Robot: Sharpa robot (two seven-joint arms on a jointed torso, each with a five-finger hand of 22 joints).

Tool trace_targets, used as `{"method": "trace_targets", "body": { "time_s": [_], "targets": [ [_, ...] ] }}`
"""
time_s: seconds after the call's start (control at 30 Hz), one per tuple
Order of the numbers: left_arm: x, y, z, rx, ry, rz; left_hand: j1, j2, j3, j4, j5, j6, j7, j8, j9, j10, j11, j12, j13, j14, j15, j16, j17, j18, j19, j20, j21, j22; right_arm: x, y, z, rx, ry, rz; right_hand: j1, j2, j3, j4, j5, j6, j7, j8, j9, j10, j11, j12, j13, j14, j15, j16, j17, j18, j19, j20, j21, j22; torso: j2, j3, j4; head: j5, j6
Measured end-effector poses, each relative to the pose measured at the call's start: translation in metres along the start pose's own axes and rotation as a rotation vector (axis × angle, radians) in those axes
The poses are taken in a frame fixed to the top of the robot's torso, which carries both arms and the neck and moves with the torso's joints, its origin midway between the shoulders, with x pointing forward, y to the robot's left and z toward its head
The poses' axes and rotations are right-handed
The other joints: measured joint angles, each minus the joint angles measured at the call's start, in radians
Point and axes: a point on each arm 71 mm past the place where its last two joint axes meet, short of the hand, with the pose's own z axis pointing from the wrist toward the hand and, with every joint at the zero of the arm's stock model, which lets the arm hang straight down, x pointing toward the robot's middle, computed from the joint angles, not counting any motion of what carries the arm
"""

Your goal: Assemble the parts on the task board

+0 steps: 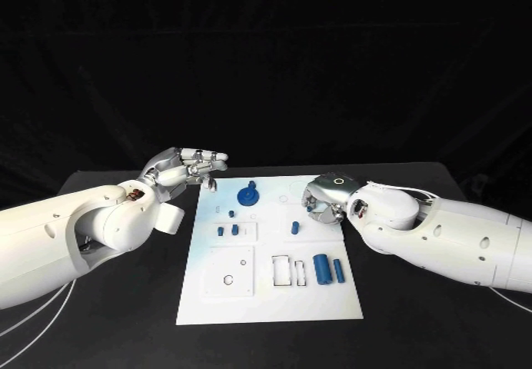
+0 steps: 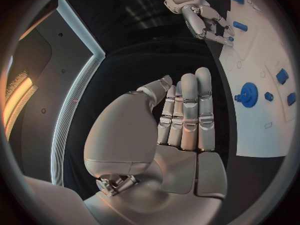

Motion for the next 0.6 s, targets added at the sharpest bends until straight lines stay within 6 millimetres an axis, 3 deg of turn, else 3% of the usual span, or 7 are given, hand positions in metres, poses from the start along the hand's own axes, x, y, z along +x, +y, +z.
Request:
{"method": "trace_targets", "body": {
  "time_s": [0.27,0.5,0.53,0.6],
  "targets": [
    [-0.001,-0.0002,-0.0005,0.0,-0.003,-0.008,0.009,0.009,-0.003,-0.003,0.0,0.0,0.0,0.0,-0.001,0.0,0.0,0.0,0.0,0.0,0.0,-0.003,-0.003,0.0,0.007,0.0,-0.004,-0.003,0.0005,0.0001,0.0018,0.001,-0.003,-0.005,-0.004,0.004,0.012,-0.007,0.008,0.013,-0.006,0.0,0.004,0.005,-0.005,0.007,-0.001,0.0,0.0,0.027,0.003,0.0,0.0,0.0,0.038,0.042,-0.001,0.0012,-0.0021,0.002,0.0],
    [-0.0005,0.0,-0.0003,-0.001,0.002,-0.012,0.009,0.009,-0.005,-0.005,0.003,0.0,0.0,0.0,-0.001,0.0,0.0,0.0,0.0,0.0,0.0,-0.003,-0.003,0.0,0.007,0.0,-0.004,-0.004,0.0008,0.0002,0.0036,0.003,-0.007,-0.005,0.009,0.035,0.036,-0.017,-0.018,0.043,-0.014,0.012,0.012,0.027,-0.016,0.022,-0.001,0.0,0.0,0.057,0.003,-0.001,0.0,0.0,0.085,0.091,-0.001,0.0016,-0.0022,0.003,-0.001],
    [-0.0005,0.0,-0.0003,-0.002,0.003,-0.012,0.009,0.009,-0.005,-0.005,0.004,0.0,0.0,0.0,-0.001,0.0,0.0,0.0,0.0,0.0,0.0,-0.003,-0.004,0.0,0.007,0.0,-0.004,-0.004,0.0009,0.0002,0.0037,0.003,-0.008,-0.005,0.008,0.041,0.038,-0.019,-0.024,0.05,-0.016,0.016,0.013,0.03,-0.018,0.023,-0.001,-0.003,-0.005,0.061,0.003,-0.012,0.0,0.0,0.093,0.098,-0.001,0.0017,-0.0021,0.003,-0.002],
    [-0.0005,0.0001,-0.0003,-0.003,0.004,-0.013,0.009,0.009,-0.005,-0.005,0.004,0.0,0.0,0.0,-0.001,0.0,0.0,0.0,0.0,0.0,0.0,-0.003,-0.004,0.0,0.007,0.0,-0.004,-0.004,0.0011,0.0001,0.0037,0.003,-0.011,-0.004,0.008,0.051,0.044,-0.025,-0.031,0.06,-0.021,0.02,0.016,0.041,-0.022,0.027,-0.001,0.0,-0.011,0.065,0.003,-0.013,0.0,0.0,0.103,0.109,-0.001,0.0017,-0.0021,0.003,-0.003]
  ]
}}
